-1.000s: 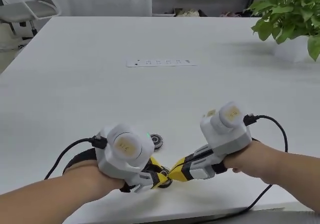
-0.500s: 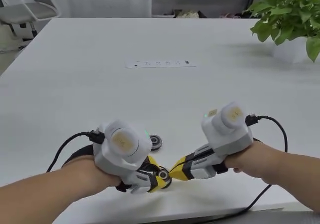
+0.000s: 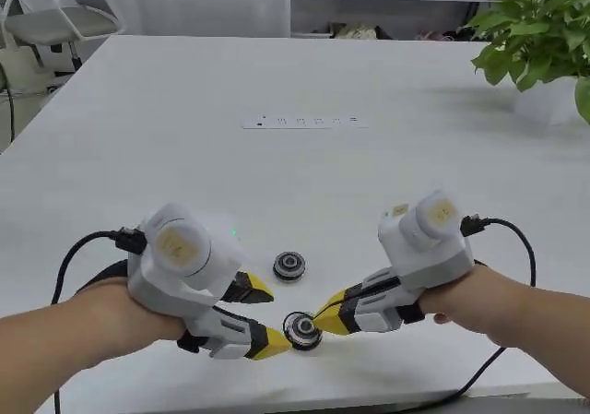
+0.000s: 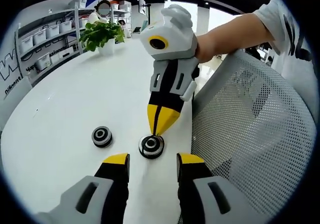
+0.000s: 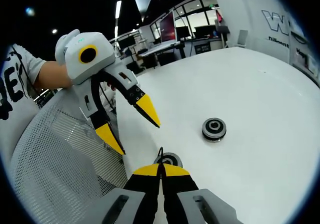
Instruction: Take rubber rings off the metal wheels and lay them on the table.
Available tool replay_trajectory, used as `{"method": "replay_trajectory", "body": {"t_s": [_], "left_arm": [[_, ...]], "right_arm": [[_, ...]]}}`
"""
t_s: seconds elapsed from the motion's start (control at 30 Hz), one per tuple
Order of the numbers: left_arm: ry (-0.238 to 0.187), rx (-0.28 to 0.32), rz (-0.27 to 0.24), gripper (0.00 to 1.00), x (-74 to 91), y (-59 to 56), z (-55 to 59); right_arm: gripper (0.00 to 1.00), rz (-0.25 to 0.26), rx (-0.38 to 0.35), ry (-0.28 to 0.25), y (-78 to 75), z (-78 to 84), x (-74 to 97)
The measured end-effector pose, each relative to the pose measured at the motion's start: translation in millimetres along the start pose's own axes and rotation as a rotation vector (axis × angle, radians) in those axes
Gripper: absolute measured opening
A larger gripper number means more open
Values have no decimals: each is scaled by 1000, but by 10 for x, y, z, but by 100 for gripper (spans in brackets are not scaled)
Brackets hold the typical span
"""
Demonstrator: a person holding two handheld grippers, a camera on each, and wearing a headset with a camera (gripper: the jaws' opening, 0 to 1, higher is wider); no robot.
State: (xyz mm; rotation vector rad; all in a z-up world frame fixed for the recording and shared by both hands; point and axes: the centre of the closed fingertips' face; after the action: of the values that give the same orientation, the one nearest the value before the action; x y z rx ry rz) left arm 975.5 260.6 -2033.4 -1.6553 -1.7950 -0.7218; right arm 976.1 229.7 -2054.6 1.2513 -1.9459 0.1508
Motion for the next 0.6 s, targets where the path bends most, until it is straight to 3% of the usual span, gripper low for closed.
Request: {"method": "replay_trajectory", "body": {"t_s": [0.33, 0.6], "left_arm": [[-13, 8, -28, 48, 252, 56, 64], [-52, 71, -54, 54, 439, 133, 116]], "right_arm": [[0, -31, -2, -32, 108, -125, -3], [0, -50, 2, -49, 153, -248, -98]]}}
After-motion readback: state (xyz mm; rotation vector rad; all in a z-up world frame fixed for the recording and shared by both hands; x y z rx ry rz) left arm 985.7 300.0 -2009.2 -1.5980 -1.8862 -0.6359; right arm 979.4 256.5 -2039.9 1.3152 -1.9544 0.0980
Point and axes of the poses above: the centre of the closed fingertips' face, and the gripper's own axes: x roughly backward along the fingers, y roughly to its left, z roughly out of its underside, and after that the axes turned 5 degrees about y, right-handed
